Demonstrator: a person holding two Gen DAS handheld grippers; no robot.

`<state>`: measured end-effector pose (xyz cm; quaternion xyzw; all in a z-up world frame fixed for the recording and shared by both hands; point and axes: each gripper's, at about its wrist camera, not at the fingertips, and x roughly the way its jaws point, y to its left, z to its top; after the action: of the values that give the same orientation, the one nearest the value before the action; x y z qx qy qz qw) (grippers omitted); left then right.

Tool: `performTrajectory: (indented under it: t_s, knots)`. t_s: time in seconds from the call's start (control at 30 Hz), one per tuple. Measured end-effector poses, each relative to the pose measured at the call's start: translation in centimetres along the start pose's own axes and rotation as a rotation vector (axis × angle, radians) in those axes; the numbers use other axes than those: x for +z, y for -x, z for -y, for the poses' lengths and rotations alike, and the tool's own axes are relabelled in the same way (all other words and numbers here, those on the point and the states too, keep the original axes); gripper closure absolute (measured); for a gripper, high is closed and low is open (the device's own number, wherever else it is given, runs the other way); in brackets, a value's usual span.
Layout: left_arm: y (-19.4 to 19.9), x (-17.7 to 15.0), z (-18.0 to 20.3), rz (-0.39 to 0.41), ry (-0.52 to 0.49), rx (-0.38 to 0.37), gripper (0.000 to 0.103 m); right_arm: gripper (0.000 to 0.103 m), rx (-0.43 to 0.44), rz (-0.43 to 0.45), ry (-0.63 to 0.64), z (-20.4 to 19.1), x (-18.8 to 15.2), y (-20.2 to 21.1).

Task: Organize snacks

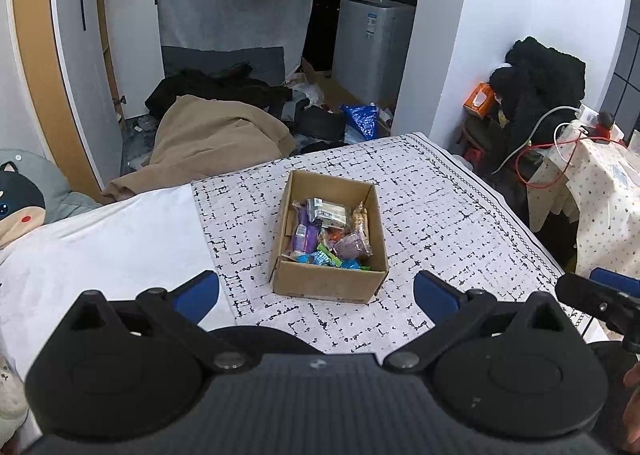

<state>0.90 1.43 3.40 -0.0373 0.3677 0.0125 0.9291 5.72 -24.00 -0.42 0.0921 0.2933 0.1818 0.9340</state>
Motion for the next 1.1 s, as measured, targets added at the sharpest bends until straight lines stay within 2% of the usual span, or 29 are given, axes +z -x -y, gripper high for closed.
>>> performTrajectory:
  t_s: [1.1]
  knots:
    - [-0.55,-0.13,0.47,0.002,0.006,-0.038,0.000,0.000,-0.025,-0.002,0.008,-0.38,0.07,0.24]
